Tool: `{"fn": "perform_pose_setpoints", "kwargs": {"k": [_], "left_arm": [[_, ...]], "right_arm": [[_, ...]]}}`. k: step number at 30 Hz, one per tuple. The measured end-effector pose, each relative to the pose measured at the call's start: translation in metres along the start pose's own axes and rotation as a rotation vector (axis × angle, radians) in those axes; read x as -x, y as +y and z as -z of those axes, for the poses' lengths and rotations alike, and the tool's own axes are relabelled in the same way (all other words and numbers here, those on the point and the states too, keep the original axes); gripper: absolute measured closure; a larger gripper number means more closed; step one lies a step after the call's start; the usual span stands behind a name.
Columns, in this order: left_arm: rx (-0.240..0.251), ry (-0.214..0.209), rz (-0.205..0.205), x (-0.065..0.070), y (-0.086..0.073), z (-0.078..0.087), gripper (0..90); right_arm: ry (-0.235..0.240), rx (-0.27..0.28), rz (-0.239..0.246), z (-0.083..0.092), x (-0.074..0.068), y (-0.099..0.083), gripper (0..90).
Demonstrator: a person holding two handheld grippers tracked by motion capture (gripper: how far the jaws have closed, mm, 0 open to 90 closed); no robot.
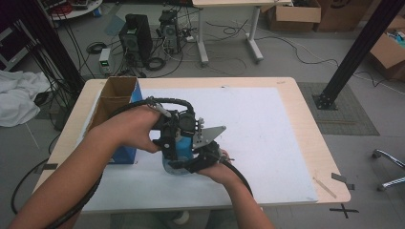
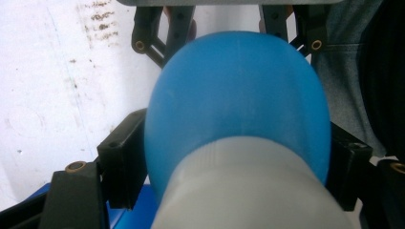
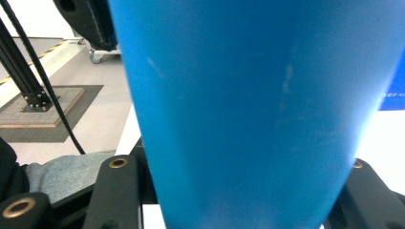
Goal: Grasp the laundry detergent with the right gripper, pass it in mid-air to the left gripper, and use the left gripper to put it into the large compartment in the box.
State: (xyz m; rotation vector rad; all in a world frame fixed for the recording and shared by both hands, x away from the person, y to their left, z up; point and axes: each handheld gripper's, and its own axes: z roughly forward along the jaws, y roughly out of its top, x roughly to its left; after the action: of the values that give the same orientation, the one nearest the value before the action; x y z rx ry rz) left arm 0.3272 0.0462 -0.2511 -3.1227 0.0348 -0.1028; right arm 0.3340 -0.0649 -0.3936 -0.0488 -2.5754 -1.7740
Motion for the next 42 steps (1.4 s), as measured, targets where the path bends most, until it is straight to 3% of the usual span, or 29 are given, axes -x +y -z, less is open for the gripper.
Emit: {"fn": "perform_pose_setpoints", "kwargs": {"k": [28,36,42], "left_arm": [[-0.003,-0.003,0.006,-0.0003,0.0002,-0.0026,37.0],[-0.007,-0.011,0.025,0.0012,0.0017,0.0011,38.1],[-0.009,-0.003,0.015,0.003,0.0036,0.0066,38.4]], "right_arm": [[0.002,0.006,-0.002,-0.0024,0.0013,-0.0023,45.1],[0.013,0.016,0.006,-0.0021,-0.0001,-0.0016,45.1],[0.003,0.026,0.021,0.0018,-0.0026,0.0009,43.4]]}}
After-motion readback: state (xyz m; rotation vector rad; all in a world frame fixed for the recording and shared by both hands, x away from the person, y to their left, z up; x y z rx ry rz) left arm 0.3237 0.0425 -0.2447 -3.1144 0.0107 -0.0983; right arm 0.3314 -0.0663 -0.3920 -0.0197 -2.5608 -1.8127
